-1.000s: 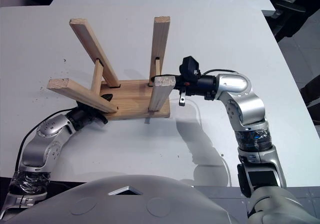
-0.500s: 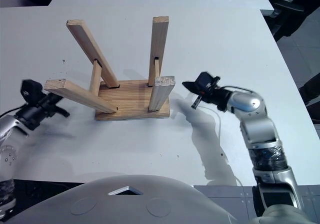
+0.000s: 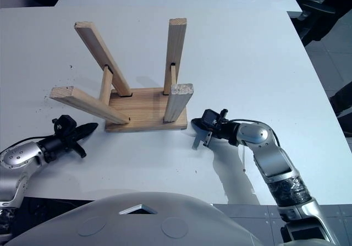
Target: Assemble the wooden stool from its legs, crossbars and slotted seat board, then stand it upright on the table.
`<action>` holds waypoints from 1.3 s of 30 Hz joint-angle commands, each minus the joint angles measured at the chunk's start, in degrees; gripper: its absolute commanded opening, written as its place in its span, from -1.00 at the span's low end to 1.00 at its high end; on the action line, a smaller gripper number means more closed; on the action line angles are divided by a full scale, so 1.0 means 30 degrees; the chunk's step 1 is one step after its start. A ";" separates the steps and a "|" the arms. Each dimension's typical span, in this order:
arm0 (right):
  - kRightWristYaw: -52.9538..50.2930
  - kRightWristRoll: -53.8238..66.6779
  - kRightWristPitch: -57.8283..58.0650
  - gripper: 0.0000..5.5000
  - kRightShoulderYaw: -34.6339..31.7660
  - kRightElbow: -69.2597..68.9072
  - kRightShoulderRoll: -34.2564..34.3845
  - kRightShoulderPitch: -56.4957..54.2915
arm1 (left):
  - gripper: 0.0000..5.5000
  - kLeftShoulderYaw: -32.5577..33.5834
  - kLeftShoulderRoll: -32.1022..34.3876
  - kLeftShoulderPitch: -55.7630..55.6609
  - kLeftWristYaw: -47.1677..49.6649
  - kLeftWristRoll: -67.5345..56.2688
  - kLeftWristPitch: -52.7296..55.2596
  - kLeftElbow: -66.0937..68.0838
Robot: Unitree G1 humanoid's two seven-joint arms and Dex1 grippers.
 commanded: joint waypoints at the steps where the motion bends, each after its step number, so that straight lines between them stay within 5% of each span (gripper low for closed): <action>1: -0.0227 -0.0479 -0.0052 -1.00 0.0554 0.0468 0.0404 -0.0324 | -0.99 -0.1184 0.0022 0.0487 -0.0635 0.0344 0.0491 0.0032; 10: 0.0328 0.0311 0.0249 -1.00 0.0802 -0.0936 0.0536 0.0153 | -0.99 -0.1544 -0.0271 0.0116 -0.0655 0.0026 0.0413 -0.0866; 18: 0.3203 0.4248 0.2032 -1.00 -0.1478 -0.5571 -0.2013 0.2511 | -0.99 -0.0895 0.0483 0.1938 -0.2083 -0.2922 0.1838 -0.6515; 29: 0.5207 0.9539 0.4175 -1.00 -0.6134 -0.9282 -0.4523 0.3137 | -0.99 0.3652 0.2568 0.1261 -0.2723 -0.8037 0.4681 -1.0401; 39: 0.4438 0.8742 0.4268 -1.00 -0.6320 -0.7535 -0.4188 0.1567 | -0.99 0.1820 0.1545 -0.0263 -0.2014 -0.6703 0.4692 -0.9339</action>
